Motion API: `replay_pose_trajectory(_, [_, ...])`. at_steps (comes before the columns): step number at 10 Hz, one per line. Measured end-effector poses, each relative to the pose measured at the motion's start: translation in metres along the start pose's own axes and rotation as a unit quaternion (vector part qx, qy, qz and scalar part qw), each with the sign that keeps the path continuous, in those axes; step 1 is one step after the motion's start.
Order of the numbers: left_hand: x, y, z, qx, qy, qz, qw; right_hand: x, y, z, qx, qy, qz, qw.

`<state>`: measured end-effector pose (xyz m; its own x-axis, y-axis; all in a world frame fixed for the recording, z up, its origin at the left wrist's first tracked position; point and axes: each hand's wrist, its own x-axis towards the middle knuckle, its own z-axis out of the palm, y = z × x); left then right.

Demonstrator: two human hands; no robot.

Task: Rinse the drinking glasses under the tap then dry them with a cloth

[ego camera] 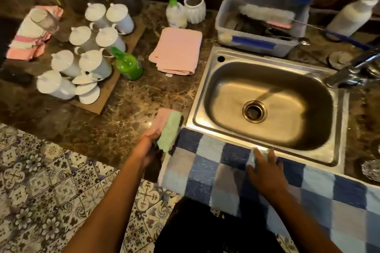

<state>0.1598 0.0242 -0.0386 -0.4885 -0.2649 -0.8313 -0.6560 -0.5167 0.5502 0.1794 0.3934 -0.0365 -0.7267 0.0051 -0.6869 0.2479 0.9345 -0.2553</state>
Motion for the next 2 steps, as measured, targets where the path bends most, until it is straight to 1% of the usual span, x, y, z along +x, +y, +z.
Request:
replay_pose_trajectory(1, [0.020, 0.009, -0.015, -0.016, 0.026, -0.010, 0.999, 0.001, -0.009, 0.008, -0.002, -0.008, 0.006, 1.000])
replay_pose_trajectory(2, [0.034, 0.008, -0.019, 0.018, 0.081, -0.013, 0.996, -0.003, -0.013, 0.014, -0.001, 0.002, 0.024, 1.000])
